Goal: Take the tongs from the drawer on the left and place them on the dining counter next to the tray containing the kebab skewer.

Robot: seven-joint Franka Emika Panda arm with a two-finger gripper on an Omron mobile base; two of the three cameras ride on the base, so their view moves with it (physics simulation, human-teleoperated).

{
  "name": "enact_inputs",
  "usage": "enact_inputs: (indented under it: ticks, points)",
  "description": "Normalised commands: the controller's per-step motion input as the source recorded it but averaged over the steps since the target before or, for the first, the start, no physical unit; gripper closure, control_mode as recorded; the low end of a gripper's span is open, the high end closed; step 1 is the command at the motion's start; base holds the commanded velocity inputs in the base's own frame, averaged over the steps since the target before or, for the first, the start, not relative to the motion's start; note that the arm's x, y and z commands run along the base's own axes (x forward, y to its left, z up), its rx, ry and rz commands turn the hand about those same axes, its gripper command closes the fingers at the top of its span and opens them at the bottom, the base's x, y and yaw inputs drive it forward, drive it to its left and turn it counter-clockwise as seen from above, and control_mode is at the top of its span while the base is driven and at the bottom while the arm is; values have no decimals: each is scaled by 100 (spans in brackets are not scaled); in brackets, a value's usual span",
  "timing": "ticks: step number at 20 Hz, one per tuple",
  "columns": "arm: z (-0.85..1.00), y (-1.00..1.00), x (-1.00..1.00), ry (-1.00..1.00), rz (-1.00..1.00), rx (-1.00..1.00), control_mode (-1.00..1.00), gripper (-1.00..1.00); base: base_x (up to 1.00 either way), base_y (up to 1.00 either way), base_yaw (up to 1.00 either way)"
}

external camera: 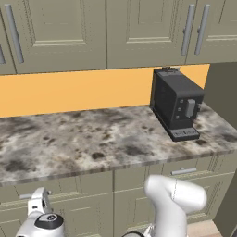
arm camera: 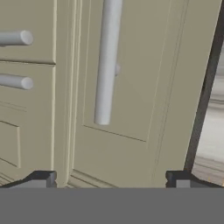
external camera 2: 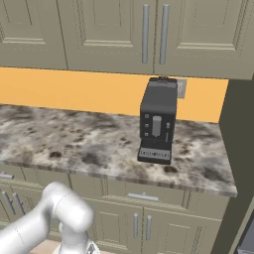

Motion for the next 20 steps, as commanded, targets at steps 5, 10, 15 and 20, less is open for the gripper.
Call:
enact_inputs:
  ticks: [5, 10, 15, 20]
  points:
    - [-16, 23, 28, 0, 0, 0, -100, -100, 0, 0, 0]
    - [-28, 12, 34, 0, 0, 0, -100, -100, 0, 0, 0]
    - [-25, 7, 37, 0, 0, 0, -100, -100, 0, 0, 0]
    - [-21, 11, 30, 0, 0, 0, -100, -100, 0, 0, 0]
